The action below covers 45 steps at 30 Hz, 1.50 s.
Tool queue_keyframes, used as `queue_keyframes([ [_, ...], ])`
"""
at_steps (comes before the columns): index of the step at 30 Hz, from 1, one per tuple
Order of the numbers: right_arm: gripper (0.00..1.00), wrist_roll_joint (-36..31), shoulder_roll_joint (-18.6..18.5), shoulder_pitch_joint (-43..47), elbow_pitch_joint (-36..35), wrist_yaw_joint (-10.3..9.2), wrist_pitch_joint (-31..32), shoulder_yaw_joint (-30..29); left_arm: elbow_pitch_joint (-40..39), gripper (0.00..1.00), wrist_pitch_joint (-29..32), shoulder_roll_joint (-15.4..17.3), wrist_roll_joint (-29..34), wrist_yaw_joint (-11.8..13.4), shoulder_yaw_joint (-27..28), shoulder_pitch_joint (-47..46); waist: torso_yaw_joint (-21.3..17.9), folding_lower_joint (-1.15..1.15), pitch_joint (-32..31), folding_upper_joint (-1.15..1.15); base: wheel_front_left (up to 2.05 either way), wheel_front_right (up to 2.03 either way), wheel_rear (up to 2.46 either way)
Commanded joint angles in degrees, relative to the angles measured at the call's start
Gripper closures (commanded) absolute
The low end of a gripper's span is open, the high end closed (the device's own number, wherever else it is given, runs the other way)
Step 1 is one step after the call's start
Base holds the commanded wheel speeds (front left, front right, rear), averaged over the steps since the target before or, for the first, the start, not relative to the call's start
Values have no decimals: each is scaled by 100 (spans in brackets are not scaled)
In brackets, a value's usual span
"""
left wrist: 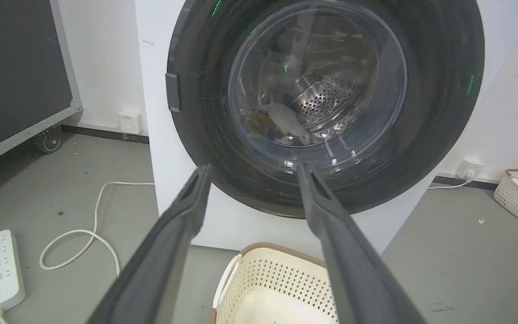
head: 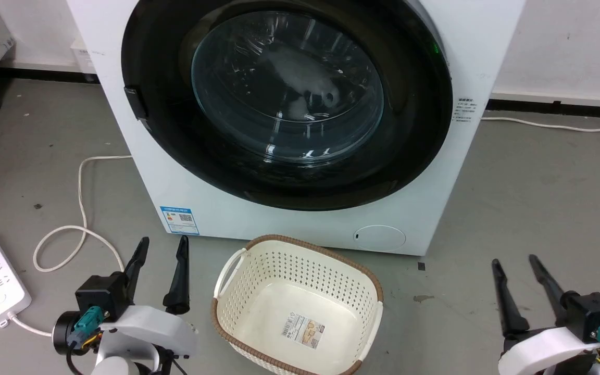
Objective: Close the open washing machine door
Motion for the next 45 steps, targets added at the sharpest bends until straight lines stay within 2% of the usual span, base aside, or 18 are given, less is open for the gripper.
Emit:
queue_keyframes([
  [1, 0, 39, 13, 98, -45, -4, 18, 5, 21, 0, 33, 6, -29, 38, -6, 49, 9, 0, -3, 0, 0, 0, 0],
  [11, 0, 326, 14, 63, -38, -4, -28, -46, 103, 0, 109, 3, -153, 74, -17, -30, 14, 0, -19, 0, 0, 0, 0],
  [31, 0, 372, 14, 6, 106, -4, -204, 38, 127, 0, 128, 12, -397, 124, -4, -30, 62, 0, 14, 0, 0, 0, 0],
  [32, 100, 353, 0, 9, 89, 0, -179, 32, 119, 100, 138, 1, -390, 106, -8, -3, 64, 0, 20, 0, 0, 0, 0],
  [45, 100, 315, 1, 29, -5, 0, -72, 85, -6, 100, 217, -27, -243, 140, 1, 65, 98, 0, 15, 0, 0, 0, 0],
])
